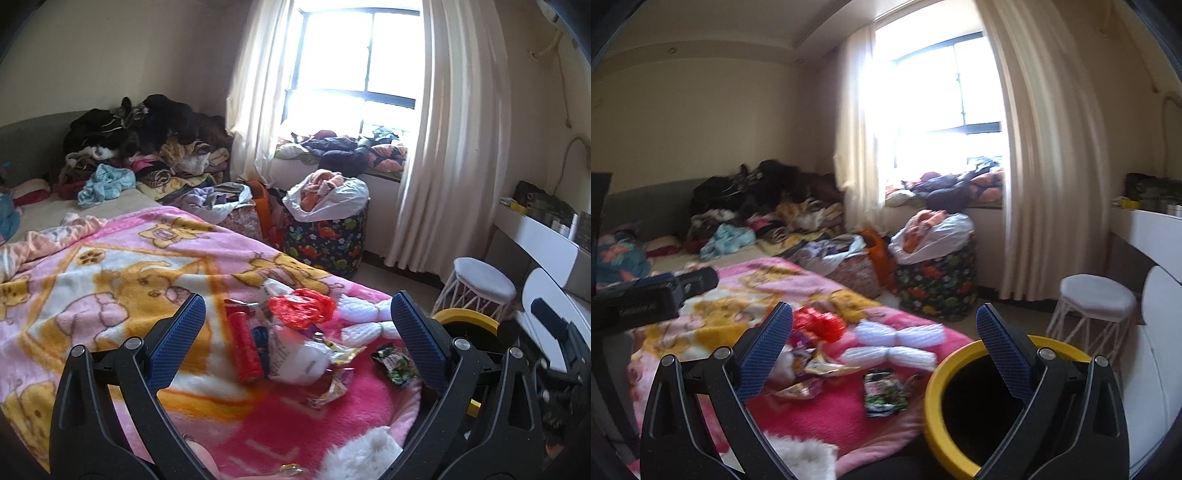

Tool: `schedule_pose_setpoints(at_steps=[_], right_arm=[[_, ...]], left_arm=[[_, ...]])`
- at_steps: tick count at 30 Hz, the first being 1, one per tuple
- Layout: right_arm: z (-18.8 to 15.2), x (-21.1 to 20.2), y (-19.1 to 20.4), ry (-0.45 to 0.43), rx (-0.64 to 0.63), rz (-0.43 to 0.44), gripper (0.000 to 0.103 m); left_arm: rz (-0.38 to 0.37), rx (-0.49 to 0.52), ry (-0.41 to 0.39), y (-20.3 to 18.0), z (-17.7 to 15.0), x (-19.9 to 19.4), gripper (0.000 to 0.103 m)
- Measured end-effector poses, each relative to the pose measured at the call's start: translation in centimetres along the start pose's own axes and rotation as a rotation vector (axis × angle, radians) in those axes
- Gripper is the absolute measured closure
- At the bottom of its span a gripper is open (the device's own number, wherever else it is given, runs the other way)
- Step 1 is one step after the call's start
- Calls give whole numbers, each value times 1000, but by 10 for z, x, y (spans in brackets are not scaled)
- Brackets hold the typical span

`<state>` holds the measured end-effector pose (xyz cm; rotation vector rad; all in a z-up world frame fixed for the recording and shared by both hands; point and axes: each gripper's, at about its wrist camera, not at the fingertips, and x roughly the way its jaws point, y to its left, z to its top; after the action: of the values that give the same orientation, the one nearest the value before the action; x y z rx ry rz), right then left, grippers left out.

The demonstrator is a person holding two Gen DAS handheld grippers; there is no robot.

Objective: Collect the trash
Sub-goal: 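Grasp the red plastic bag with the left tool while the right tool grasps the green snack packet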

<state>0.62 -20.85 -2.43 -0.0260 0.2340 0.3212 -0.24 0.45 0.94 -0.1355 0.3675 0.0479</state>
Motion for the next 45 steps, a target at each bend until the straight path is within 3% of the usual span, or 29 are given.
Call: schedule_pose_setpoints(at_steps=[8,16,19,24,29,33,40,43,45], right_arm=[[1,22,20,99,-33,122,6],[-4,50,12,201,-42,138,8],[-10,66,-1,254,-33,119,20],[-18,81,-22,322,-23,94,23],[-26,98,-25,410,-68,114,29],[-37,117,-12,504,-156,118,41],[-56,149,11,630,-252,75,57],[-62,163,15,678,-275,54,64],[-66,170,17,700,-281,54,77]], left_arm=[[18,-59,12,35,6,13,11],[-75,-99,47,54,10,39,11],[-127,-92,66,50,12,53,11],[-182,-66,135,37,12,85,11],[-176,-62,227,30,9,120,11],[-159,-53,276,27,9,143,11],[-140,-55,364,29,2,168,28],[-141,-52,393,28,-2,175,30],[-139,-60,411,28,-4,179,33]])
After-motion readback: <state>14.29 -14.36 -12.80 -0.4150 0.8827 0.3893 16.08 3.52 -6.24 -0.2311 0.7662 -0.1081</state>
